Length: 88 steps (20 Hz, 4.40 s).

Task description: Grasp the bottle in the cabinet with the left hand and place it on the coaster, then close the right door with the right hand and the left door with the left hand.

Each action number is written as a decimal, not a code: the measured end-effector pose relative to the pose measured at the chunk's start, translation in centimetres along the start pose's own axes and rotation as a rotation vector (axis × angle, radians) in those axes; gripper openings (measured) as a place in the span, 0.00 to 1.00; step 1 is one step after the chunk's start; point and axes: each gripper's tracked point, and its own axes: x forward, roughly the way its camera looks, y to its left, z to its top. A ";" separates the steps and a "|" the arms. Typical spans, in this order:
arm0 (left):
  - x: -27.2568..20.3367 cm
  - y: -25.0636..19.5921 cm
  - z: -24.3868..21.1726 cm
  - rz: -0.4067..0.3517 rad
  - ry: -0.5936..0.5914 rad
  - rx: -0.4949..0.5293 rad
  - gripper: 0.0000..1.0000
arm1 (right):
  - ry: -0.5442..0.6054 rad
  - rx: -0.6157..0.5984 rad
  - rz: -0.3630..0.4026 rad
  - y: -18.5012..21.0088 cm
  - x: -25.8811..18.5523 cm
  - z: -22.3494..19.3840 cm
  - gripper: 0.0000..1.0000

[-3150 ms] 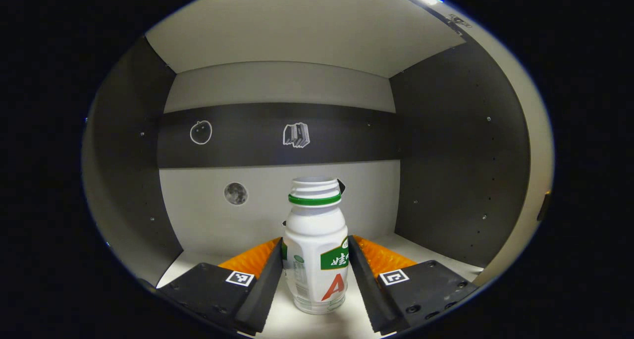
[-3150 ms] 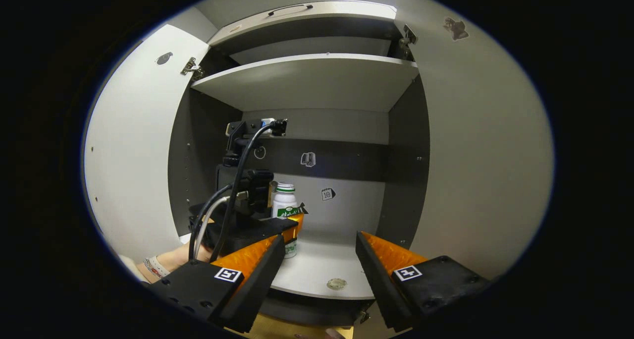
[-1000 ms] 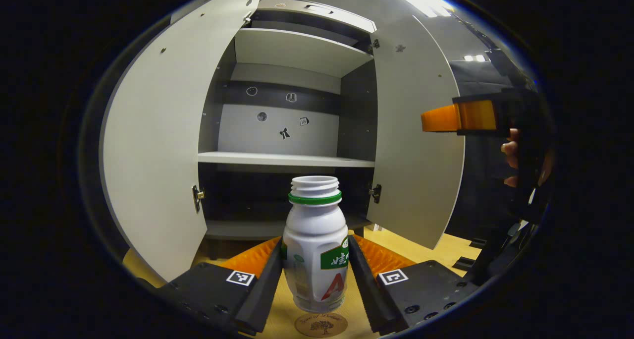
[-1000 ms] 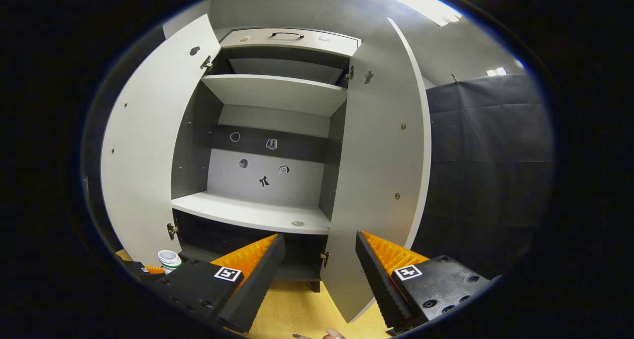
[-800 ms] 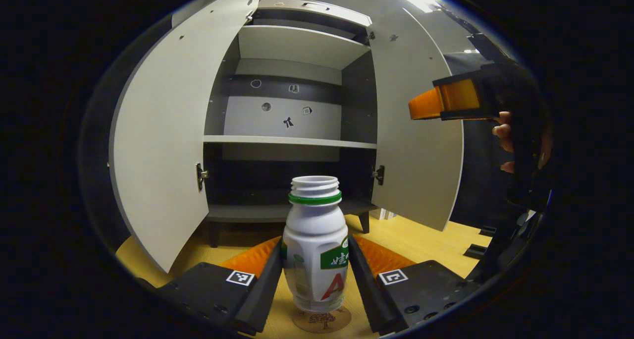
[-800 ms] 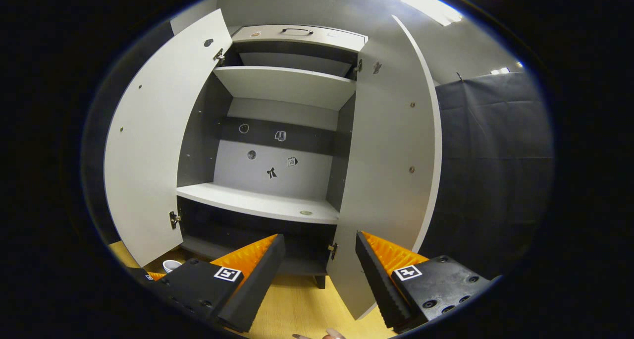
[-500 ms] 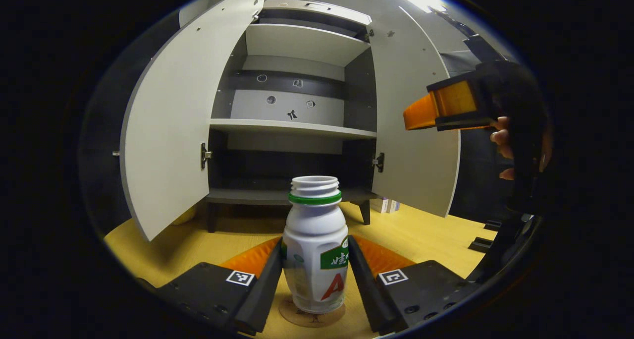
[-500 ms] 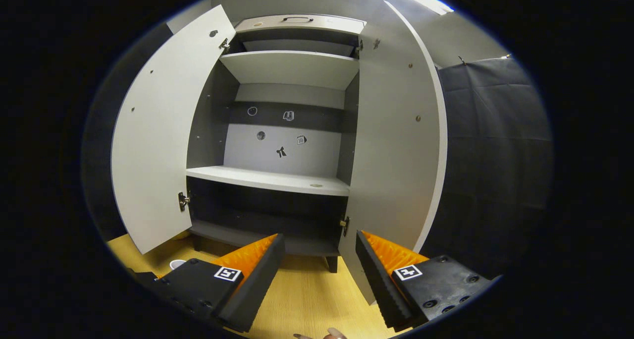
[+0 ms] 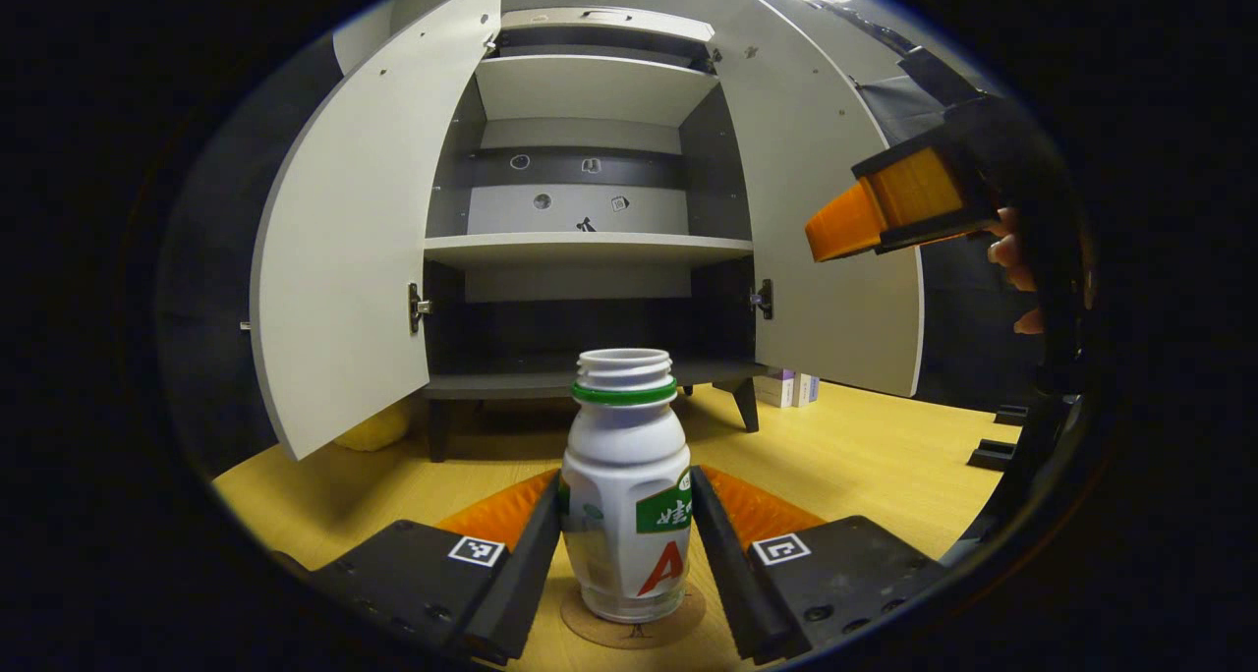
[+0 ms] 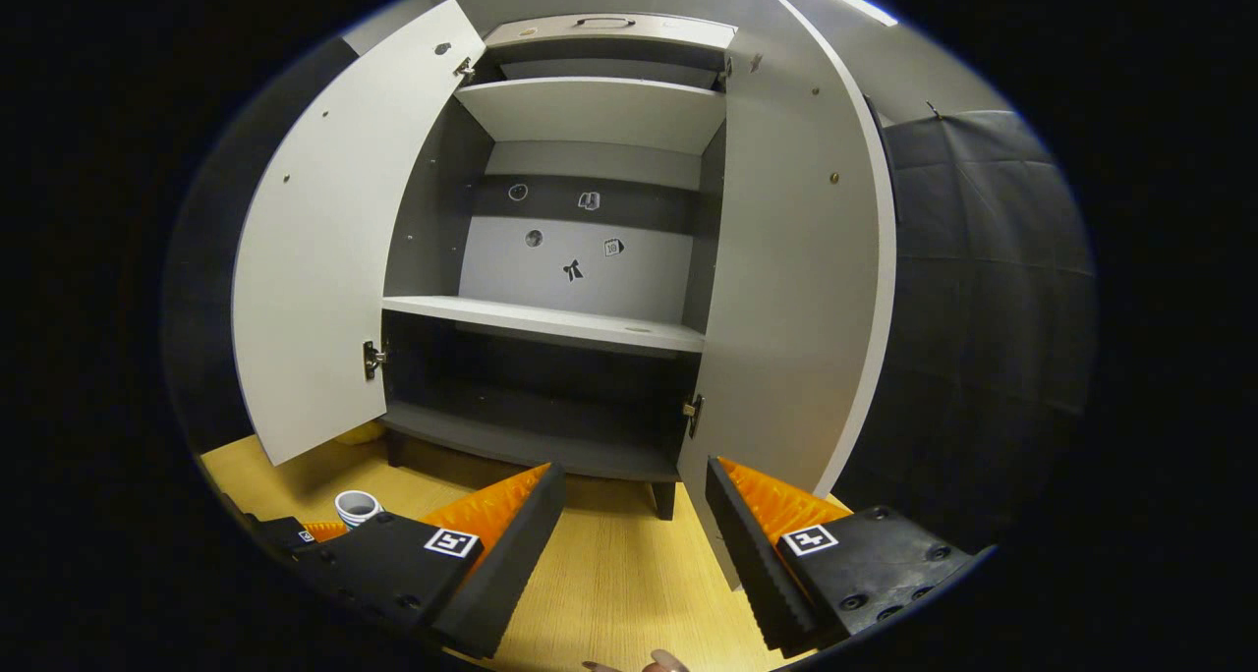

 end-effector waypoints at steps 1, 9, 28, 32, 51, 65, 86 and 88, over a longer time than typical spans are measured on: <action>0.0 -0.1 0.0 0.001 0.002 0.003 0.77 | 0.001 0.003 -0.002 -0.1 0.0 0.1 0.96; 0.9 -0.1 3.2 0.024 -0.012 0.062 0.96 | -0.019 0.013 0.004 -0.3 -0.7 2.5 0.96; -6.1 4.6 29.4 -0.114 -0.018 -0.012 0.96 | -0.030 0.112 -0.149 -11.9 -9.6 18.4 0.95; -7.4 8.7 32.4 -0.032 -0.044 0.000 0.96 | -0.071 0.103 -0.178 -15.6 -7.9 20.1 0.95; -10.5 16.1 36.6 0.426 -0.087 -0.078 0.98 | -0.111 0.177 0.250 -15.2 1.9 22.9 0.95; -10.8 19.4 36.2 0.488 -0.065 -0.054 0.97 | -0.117 0.165 0.251 -8.6 4.8 23.7 0.93; -11.6 30.3 35.7 0.457 -0.082 -0.010 0.98 | -0.093 0.098 0.195 2.8 5.0 24.0 0.96; -11.3 31.6 35.2 0.459 -0.076 -0.028 0.97 | -0.077 0.106 0.181 2.9 4.5 23.6 0.96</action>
